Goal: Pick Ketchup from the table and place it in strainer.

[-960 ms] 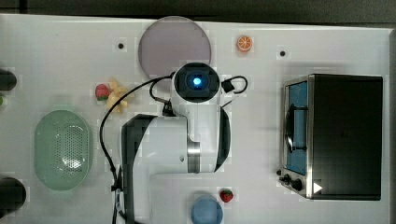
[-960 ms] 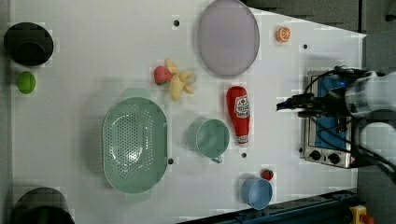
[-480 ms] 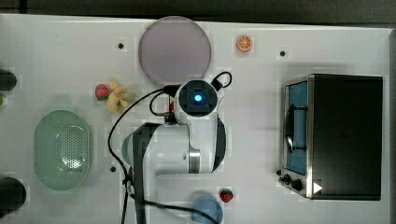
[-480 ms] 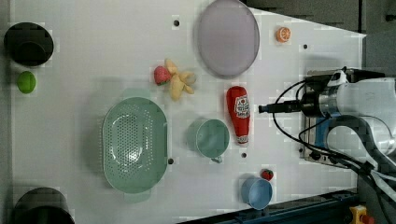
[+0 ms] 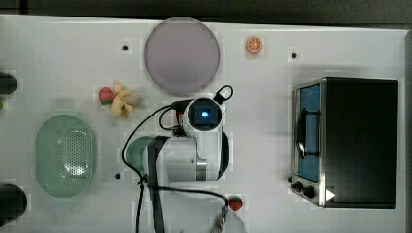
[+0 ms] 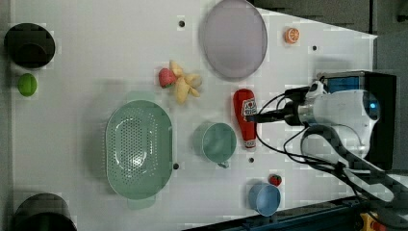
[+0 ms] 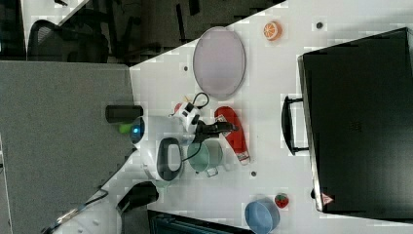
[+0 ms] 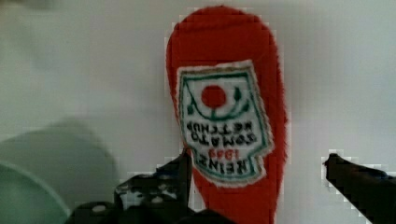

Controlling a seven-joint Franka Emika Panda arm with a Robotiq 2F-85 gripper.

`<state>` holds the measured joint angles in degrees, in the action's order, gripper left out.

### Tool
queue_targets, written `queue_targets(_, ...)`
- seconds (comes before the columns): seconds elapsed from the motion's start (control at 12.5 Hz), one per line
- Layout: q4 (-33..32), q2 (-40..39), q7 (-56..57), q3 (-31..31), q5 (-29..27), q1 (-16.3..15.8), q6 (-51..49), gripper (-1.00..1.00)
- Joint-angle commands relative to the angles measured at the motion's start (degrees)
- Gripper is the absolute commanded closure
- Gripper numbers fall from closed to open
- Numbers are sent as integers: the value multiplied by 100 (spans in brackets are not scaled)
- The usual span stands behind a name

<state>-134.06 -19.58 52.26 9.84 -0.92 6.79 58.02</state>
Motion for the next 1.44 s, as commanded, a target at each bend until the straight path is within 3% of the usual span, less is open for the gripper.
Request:
queue_targets(0.08,-145,-239,257,-3,-65,8,534,-100)
queue_targets(0.16,-145,-346,259,-3,-64,7,644,-93)
queue_targets(0.4,-135,-386,258,7,-64,0,748,-25)
queue_targets(0.8,-74,401,241,86,-65,-21,322,-25)
queue_targets(1.12,277,1500,59,342,-69,-51,-1205,-25)
queue_targets(1.44,683,2238,-946,741,-75,-170,-2411,-25)
